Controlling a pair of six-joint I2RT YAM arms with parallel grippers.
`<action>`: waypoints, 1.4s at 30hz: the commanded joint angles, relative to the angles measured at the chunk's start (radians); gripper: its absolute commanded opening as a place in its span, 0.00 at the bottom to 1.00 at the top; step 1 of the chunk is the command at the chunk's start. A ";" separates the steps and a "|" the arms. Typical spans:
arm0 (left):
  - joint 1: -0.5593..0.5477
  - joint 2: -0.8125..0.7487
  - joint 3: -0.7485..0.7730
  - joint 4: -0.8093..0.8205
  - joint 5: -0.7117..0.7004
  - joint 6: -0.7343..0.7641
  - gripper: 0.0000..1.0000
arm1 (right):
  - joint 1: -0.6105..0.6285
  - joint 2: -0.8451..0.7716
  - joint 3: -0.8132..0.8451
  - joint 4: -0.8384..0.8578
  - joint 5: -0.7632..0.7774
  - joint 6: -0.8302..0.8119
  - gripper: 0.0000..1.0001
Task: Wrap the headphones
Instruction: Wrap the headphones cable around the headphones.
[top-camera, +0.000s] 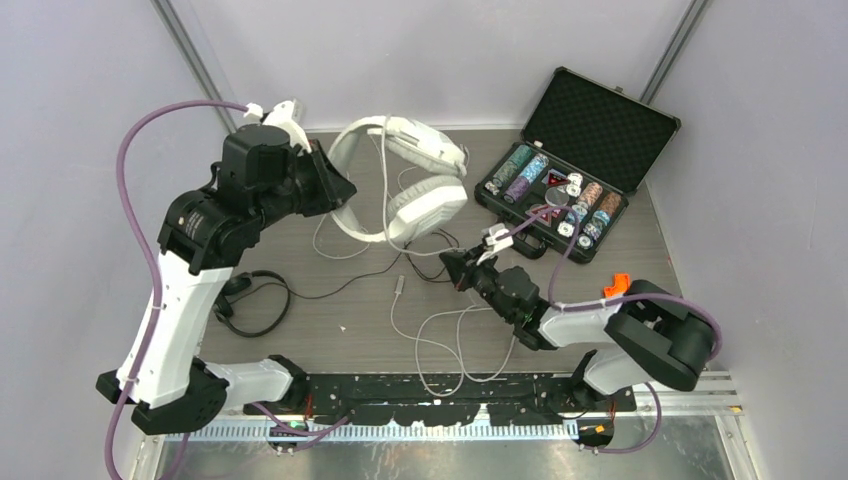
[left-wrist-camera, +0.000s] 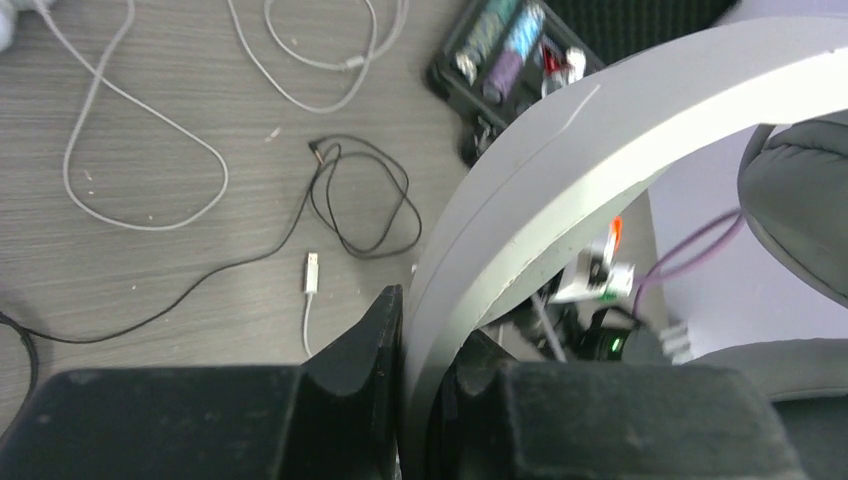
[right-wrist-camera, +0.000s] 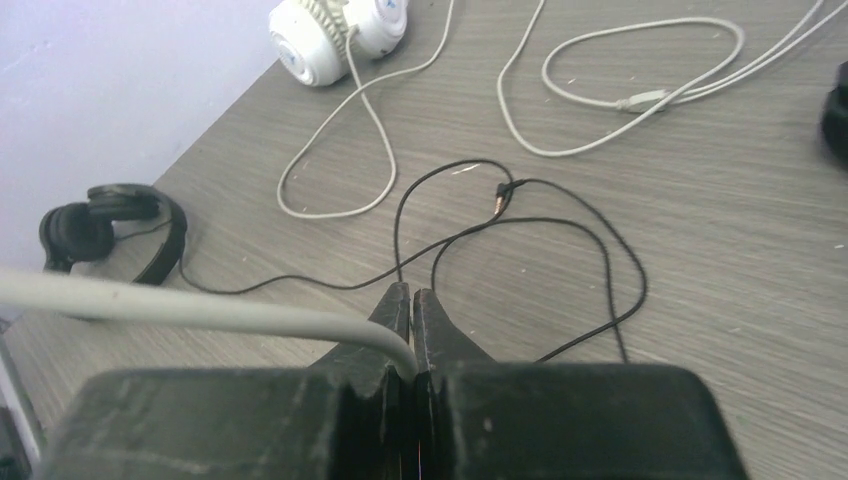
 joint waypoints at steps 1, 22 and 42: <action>0.002 -0.045 -0.009 0.037 0.219 0.095 0.00 | -0.048 -0.111 0.055 -0.134 -0.004 0.014 0.00; 0.002 -0.075 -0.311 0.205 0.929 0.368 0.00 | -0.142 -0.483 0.406 -1.040 -0.278 0.141 0.00; -0.016 -0.091 -0.333 -0.090 0.675 0.991 0.00 | -0.143 -0.490 0.582 -1.317 -0.471 0.231 0.00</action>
